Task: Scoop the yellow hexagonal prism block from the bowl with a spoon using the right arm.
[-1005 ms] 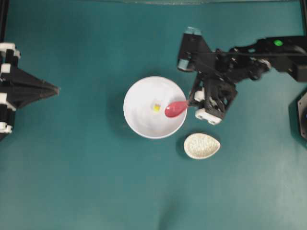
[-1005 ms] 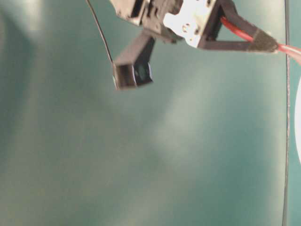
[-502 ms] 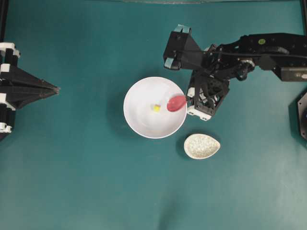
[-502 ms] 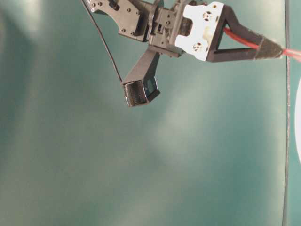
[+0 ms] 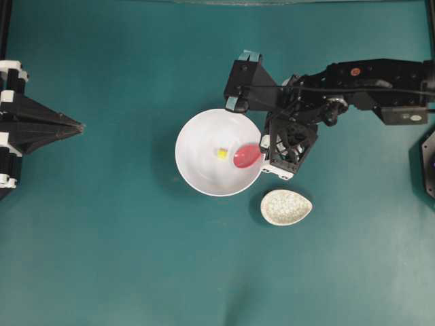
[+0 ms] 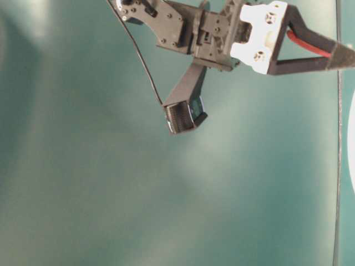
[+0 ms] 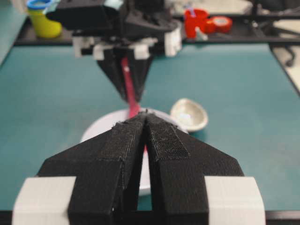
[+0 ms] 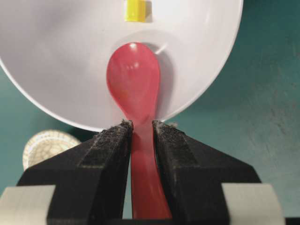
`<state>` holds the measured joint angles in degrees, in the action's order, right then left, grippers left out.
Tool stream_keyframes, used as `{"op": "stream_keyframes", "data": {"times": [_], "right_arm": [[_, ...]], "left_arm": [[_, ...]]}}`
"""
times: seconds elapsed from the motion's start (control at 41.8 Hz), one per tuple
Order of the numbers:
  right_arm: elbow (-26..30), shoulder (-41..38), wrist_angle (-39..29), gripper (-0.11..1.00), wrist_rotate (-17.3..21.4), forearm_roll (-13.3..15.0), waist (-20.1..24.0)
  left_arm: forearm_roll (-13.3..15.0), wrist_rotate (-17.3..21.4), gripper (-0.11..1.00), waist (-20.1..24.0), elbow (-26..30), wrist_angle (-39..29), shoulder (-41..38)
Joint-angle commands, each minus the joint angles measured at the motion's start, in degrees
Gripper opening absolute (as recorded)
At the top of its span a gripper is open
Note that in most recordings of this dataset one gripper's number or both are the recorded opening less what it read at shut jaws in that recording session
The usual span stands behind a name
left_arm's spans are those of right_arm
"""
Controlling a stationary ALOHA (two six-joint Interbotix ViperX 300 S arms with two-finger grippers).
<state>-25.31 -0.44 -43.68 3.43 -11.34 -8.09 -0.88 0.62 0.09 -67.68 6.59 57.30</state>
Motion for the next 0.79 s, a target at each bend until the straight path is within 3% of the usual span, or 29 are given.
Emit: {"op": "stream_keyframes", "data": {"times": [0.0,0.766], "right_arm": [[1.3,0.7,1.3,0.23,-0.1,0.1,0.3],[1.3,-2.1,9.8,0.23,-0.4,0.1,0.9]], "left_arm": [[-0.2,0.0,0.01,0.0,1.5,0.4,-0.3],[-0.2,0.0,0.01,0.1,1.5,0.3,-0.3]]}}
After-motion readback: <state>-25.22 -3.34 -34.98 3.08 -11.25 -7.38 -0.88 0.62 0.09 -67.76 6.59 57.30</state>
